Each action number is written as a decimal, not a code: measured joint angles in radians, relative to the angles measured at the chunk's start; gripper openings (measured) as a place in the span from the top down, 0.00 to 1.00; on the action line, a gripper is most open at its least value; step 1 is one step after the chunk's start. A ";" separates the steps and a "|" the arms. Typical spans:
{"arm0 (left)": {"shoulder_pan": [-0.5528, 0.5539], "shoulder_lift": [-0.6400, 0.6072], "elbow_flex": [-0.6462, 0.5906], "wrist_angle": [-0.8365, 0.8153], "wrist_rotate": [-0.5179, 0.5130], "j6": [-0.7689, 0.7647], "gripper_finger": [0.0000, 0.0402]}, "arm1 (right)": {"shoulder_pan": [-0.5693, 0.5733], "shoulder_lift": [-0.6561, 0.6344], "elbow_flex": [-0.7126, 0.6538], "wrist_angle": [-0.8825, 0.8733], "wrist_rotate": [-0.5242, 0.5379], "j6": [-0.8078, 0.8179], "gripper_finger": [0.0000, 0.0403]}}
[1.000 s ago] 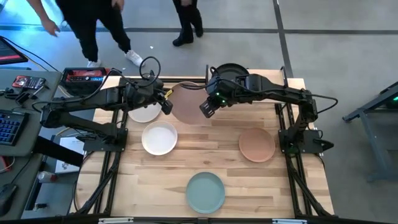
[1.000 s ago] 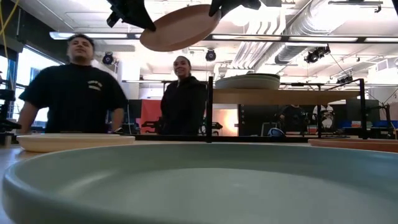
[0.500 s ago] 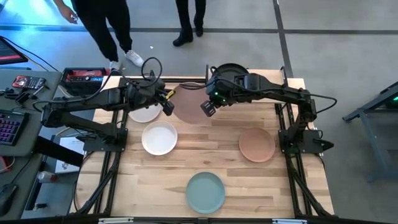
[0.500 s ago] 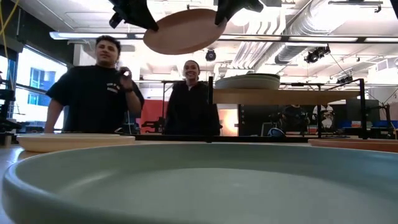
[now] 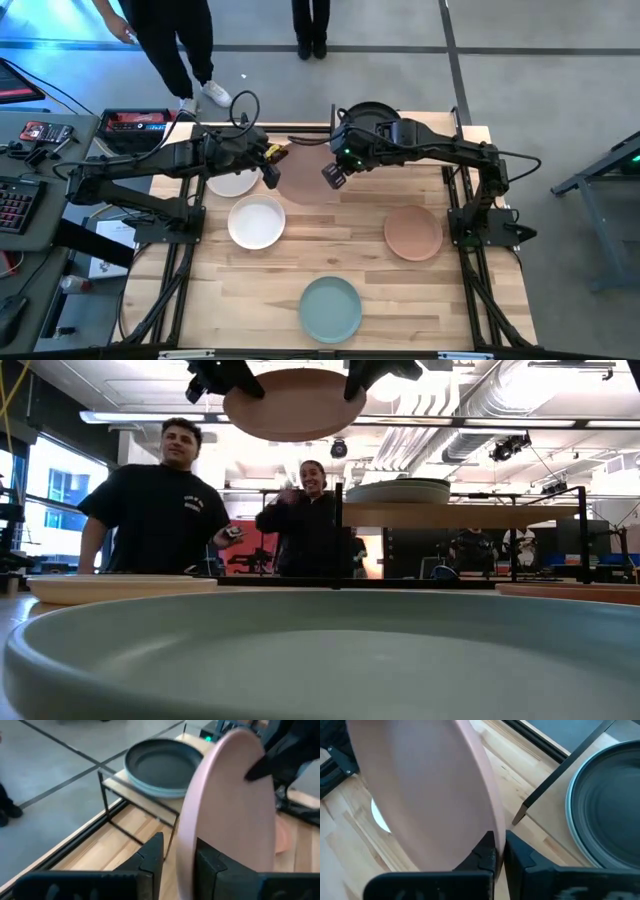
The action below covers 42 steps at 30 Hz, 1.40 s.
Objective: Place and stack plates onto a shelf
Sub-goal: Stack the pink plate on top of the black plate on the shelf
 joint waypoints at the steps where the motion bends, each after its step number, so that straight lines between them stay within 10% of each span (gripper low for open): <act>1: 0.002 0.000 0.000 0.011 0.003 0.001 0.81 | 0.000 0.000 0.000 -0.001 0.000 0.000 1.00; 24: 0.071 -0.058 0.000 0.063 0.098 0.024 0.72 | -0.155 -0.054 0.002 -0.181 -0.032 -0.118 1.00; 42: 0.081 -0.067 0.000 0.065 0.089 0.064 0.72 | -0.808 -0.096 0.003 -0.188 -0.604 -0.505 1.00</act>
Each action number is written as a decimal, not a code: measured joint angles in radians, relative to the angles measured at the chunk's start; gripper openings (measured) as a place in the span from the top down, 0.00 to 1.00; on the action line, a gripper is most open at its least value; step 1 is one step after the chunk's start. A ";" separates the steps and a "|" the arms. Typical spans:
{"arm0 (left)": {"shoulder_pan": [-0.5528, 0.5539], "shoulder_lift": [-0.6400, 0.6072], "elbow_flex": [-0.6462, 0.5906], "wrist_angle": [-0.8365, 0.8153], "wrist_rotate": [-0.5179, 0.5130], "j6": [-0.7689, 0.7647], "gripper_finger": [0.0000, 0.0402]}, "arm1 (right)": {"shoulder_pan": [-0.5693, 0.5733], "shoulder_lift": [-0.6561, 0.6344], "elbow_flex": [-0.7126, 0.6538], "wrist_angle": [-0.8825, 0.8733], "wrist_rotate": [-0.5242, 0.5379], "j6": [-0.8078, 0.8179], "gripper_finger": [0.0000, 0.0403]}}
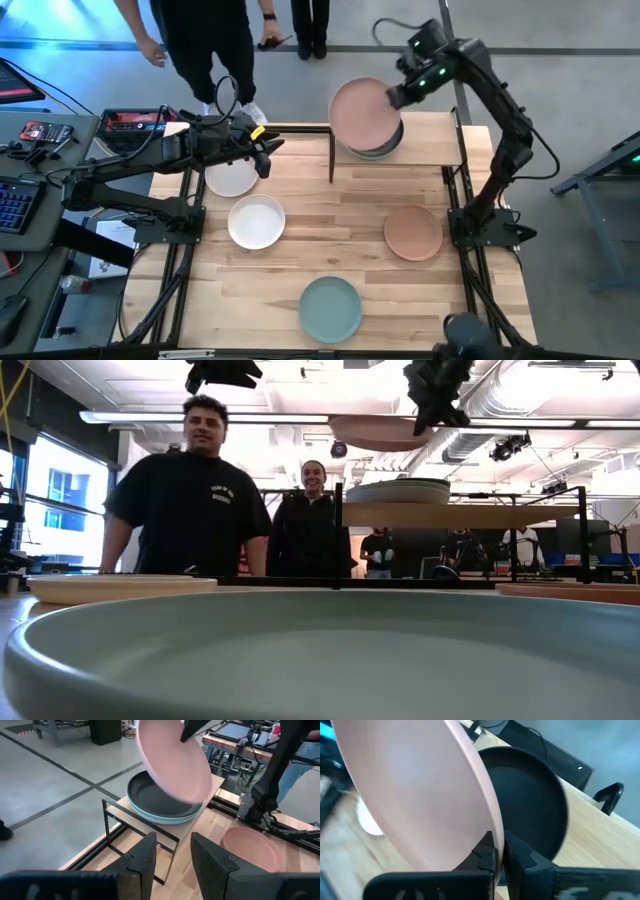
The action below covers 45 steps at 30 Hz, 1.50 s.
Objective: Place and stack plates onto a shelf
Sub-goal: Stack the pink plate on top of the black plate on the shelf
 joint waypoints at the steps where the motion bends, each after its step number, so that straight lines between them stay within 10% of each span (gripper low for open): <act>1: 0.000 0.000 0.000 -0.001 0.000 0.000 0.72 | -0.032 0.006 0.000 -0.002 -0.036 -0.013 1.00; 10: 0.006 0.000 0.000 -0.002 -0.062 0.001 0.72 | -0.190 0.119 0.000 -0.085 -0.162 -0.075 1.00; 45: 0.039 0.001 0.000 -0.009 -0.064 -0.003 0.72 | -0.150 0.211 0.000 -0.116 -0.076 -0.044 1.00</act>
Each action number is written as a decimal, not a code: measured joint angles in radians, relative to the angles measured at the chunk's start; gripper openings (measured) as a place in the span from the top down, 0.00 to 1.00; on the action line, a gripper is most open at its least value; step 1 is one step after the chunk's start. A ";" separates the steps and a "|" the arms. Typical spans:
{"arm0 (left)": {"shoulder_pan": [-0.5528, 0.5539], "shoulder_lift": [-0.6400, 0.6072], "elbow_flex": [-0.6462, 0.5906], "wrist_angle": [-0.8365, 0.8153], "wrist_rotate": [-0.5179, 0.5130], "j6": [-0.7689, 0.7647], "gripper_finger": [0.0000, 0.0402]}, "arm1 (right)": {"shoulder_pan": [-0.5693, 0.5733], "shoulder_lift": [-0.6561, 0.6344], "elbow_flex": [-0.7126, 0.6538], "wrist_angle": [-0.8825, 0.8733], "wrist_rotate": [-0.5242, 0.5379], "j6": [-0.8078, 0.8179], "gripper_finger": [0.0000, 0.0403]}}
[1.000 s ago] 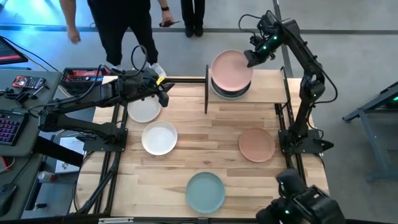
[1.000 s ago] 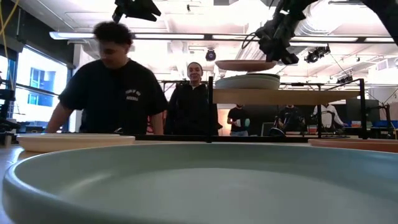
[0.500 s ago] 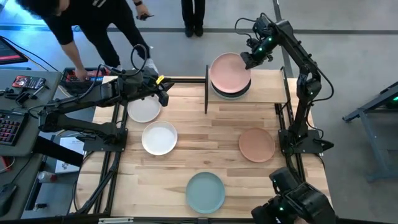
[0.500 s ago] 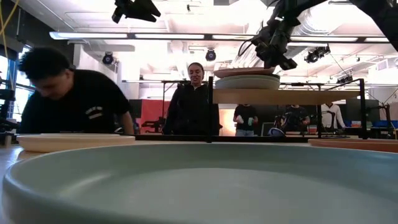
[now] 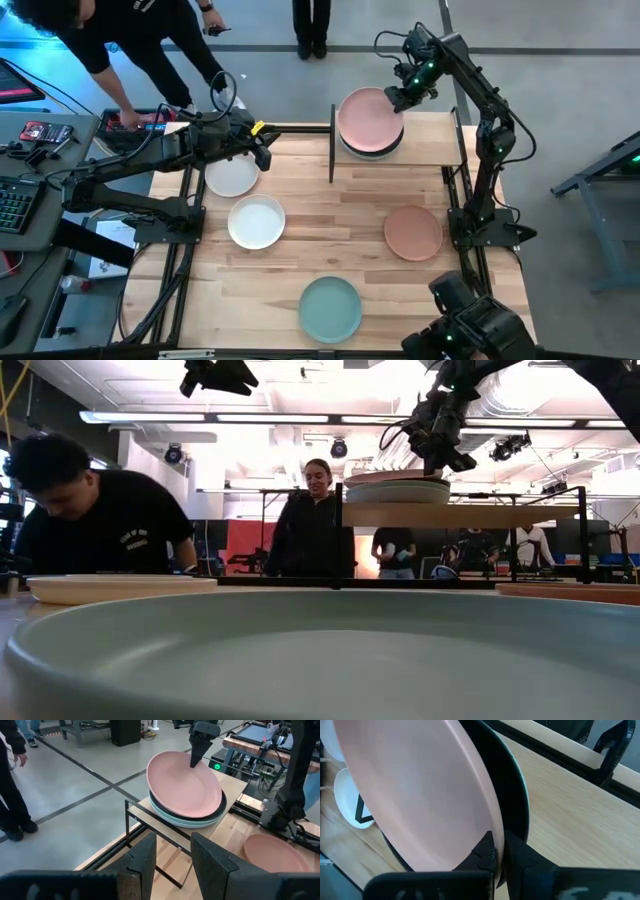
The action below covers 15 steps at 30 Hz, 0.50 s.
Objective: Place and stack plates onto a shelf
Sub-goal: Stack the pink plate on top of the black plate on the shelf
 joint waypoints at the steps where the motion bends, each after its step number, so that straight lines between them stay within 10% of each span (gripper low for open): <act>1: 0.000 0.000 0.000 0.000 0.000 -0.003 0.72 | 0.000 0.000 0.000 0.000 0.000 0.004 1.00; 15: 0.000 0.000 0.000 0.000 0.000 -0.019 0.72 | 0.001 0.000 -0.001 0.000 0.018 0.022 1.00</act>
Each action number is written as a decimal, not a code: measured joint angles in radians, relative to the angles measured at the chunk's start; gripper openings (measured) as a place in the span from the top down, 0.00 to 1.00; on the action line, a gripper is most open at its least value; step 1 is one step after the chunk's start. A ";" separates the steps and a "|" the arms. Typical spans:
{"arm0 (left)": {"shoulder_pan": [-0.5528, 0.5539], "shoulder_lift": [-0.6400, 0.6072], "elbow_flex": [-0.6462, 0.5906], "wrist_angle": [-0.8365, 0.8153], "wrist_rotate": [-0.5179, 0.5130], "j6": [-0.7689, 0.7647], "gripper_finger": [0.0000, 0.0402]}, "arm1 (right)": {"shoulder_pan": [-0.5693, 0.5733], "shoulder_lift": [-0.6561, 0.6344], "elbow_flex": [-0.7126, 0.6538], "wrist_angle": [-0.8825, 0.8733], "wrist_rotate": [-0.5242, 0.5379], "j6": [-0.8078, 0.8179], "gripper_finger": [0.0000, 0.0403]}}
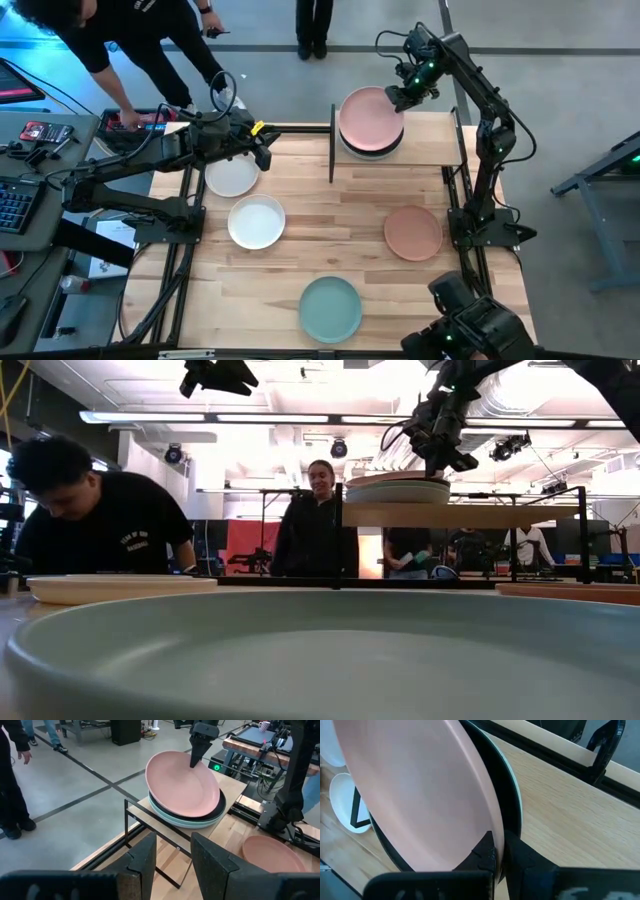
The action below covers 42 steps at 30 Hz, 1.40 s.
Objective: Place and stack plates onto a shelf
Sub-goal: Stack the pink plate on top of the black plate on the shelf
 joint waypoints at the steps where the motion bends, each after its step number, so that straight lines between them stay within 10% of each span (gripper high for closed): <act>1: 0.000 0.000 0.000 0.000 0.000 0.000 0.72 | 0.002 0.000 0.000 0.000 0.001 0.000 1.00; 42: 0.000 0.000 0.000 0.000 0.000 0.000 0.72 | 0.016 -0.001 0.000 0.000 0.030 -0.016 1.00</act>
